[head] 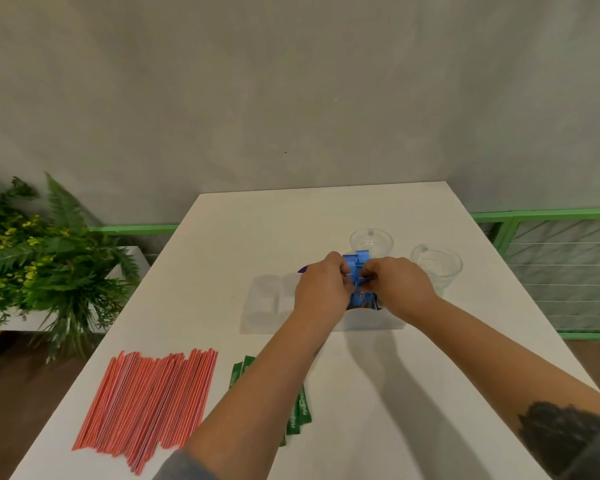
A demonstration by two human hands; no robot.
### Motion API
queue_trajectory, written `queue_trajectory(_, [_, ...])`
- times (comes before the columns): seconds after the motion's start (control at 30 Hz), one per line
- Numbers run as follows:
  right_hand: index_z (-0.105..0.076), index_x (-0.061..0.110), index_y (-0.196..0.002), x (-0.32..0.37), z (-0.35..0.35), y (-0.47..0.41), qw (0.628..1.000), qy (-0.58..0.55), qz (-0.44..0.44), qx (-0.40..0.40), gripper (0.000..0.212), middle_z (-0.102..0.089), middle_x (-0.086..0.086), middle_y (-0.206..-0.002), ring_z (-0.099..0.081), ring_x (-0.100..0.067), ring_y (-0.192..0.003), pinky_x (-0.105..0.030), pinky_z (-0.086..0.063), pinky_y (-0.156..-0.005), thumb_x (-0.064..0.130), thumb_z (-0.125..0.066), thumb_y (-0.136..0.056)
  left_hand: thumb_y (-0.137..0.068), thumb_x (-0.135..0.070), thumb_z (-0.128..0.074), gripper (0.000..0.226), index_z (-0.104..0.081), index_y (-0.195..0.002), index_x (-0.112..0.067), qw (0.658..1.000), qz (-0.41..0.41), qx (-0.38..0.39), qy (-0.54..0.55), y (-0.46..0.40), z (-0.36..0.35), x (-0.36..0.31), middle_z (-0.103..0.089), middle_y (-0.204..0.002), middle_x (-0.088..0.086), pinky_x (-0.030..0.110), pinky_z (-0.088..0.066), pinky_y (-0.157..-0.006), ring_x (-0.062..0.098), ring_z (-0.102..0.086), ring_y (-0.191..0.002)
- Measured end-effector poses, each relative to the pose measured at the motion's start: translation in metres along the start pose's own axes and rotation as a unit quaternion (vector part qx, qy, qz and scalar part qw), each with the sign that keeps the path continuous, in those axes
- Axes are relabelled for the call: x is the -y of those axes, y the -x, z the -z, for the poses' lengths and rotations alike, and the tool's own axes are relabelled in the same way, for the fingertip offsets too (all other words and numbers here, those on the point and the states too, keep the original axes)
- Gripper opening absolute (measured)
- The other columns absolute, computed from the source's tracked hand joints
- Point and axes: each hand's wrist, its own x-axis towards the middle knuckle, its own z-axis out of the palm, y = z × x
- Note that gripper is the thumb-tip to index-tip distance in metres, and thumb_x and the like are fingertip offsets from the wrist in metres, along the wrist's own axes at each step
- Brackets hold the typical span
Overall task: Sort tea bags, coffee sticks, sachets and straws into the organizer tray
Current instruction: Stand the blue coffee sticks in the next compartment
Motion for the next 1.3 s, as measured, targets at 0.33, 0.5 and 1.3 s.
queue_trajectory(0.33, [-0.060,0.019,-0.107,0.004,-0.012,-0.007,0.998,0.016,-0.037,-0.047,0.019,-0.064,-0.003,-0.102,-0.061,-0.025,-0.089,-0.029,-0.034,-0.071,0.024,-0.054,-0.089,-0.082,-0.014,-0.065,0.020,-0.054,-0.097,-0.020,0.999,-0.006,-0.036,0.040,0.010,0.023,0.026,-0.063,-0.087,-0.013,0.032,-0.049,-0.072,0.013,-0.060,-0.082])
queue_trajectory(0.5, [-0.047,0.017,-0.113,0.009,-0.018,-0.006,0.997,0.003,-0.048,-0.057,0.030,-0.065,-0.005,-0.094,-0.054,-0.024,-0.074,-0.029,-0.033,-0.069,0.026,-0.060,-0.087,-0.080,-0.017,-0.066,0.027,-0.051,-0.101,-0.025,0.998,0.006,-0.028,0.050,0.019,0.030,0.042,-0.062,-0.088,-0.015,0.030,-0.048,-0.069,0.012,-0.059,-0.079])
queue_trajectory(1.3, [-0.035,0.012,-0.094,0.019,-0.029,0.019,0.971,-0.137,-0.153,-0.123,0.039,-0.063,-0.011,-0.081,-0.059,-0.034,-0.072,-0.037,-0.042,-0.059,0.018,-0.071,-0.079,-0.085,-0.019,-0.064,0.021,-0.053,-0.103,-0.023,0.998,-0.002,0.008,0.065,0.038,0.049,0.081,-0.057,-0.081,-0.017,0.028,-0.047,-0.072,0.012,-0.059,-0.076])
